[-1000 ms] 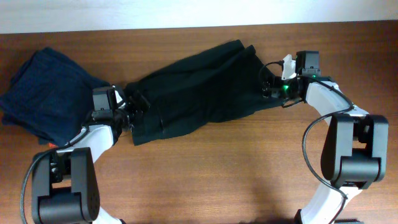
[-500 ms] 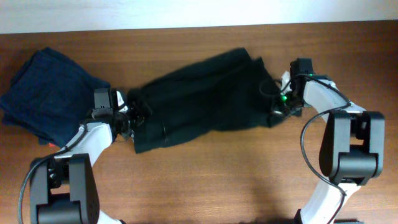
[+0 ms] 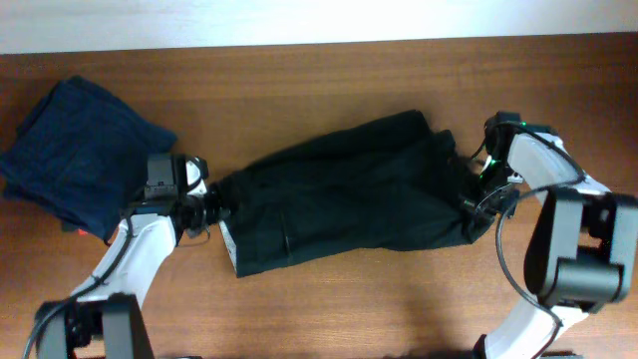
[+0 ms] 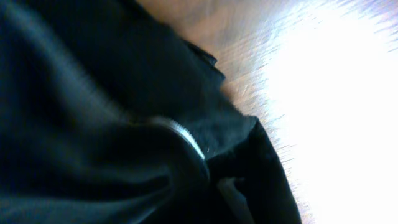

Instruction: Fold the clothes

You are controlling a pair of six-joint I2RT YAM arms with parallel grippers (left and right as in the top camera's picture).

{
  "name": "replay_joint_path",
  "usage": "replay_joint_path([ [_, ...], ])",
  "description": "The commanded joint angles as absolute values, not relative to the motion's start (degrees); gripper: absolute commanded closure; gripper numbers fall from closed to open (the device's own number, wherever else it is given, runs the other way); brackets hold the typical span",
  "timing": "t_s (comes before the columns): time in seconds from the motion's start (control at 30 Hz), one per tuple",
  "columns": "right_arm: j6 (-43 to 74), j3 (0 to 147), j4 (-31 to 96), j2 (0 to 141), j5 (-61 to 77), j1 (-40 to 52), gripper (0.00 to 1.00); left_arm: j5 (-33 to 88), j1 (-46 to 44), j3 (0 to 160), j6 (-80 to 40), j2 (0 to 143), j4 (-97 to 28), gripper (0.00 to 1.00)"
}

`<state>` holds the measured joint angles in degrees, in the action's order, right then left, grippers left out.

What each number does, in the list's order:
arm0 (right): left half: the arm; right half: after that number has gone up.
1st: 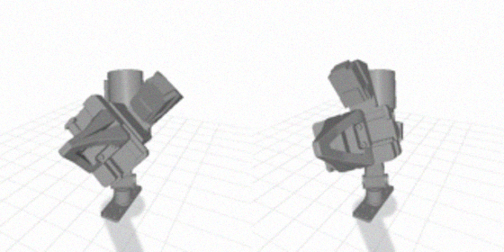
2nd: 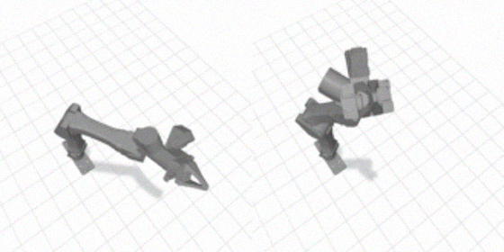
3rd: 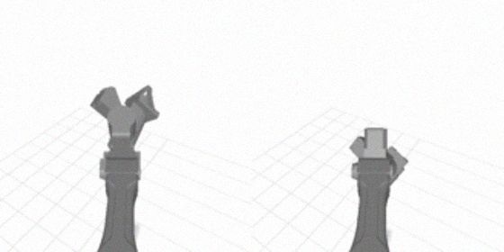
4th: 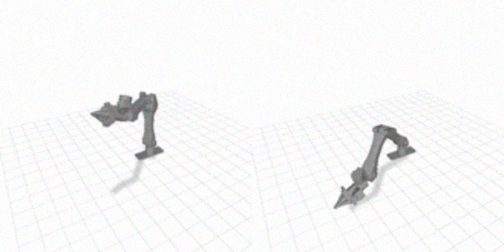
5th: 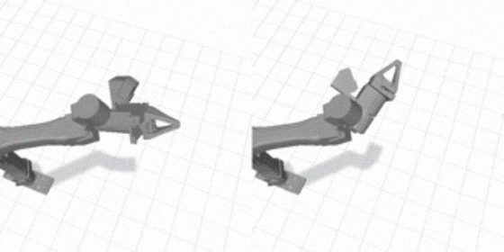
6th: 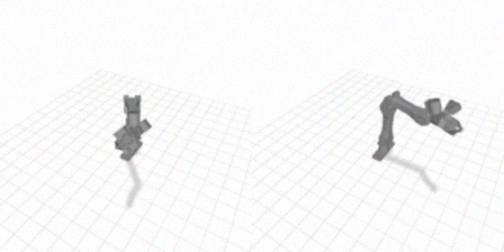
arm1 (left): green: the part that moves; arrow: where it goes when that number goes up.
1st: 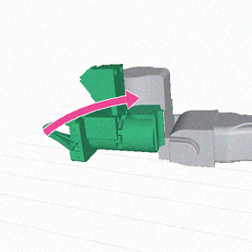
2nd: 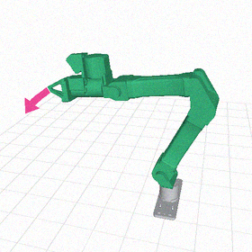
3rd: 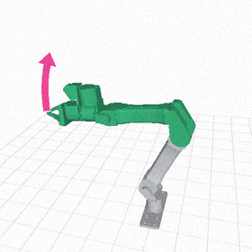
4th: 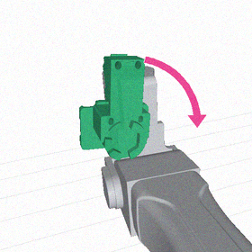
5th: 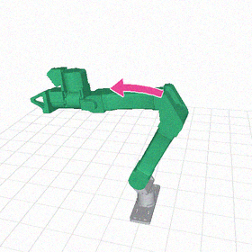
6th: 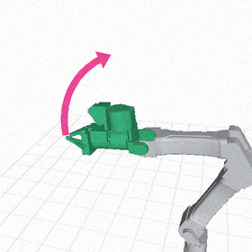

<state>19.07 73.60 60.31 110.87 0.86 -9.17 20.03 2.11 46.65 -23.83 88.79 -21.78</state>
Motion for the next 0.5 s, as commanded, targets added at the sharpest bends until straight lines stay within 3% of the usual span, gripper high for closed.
replay_joint_path([
  [0.0, 20.0, 76.5, 58.3, 107.3, -2.0, -9.8, 0.71, 17.1, 2.3, 46.5, -22.2, 87.3, -17.8, 0.01],
  [0.1, 20.0, 79.3, 58.3, 107.3, -0.8, -9.8, 0.55, 17.1, 1.2, 46.5, -22.2, 87.3, -13.8, 0.01],
  [0.47, 20.0, 80.0, 59.0, 107.3, 2.4, -9.8, 0.56, 12.2, -5.1, 46.5, -19.6, 91.0, -7.0, 0.04],
])
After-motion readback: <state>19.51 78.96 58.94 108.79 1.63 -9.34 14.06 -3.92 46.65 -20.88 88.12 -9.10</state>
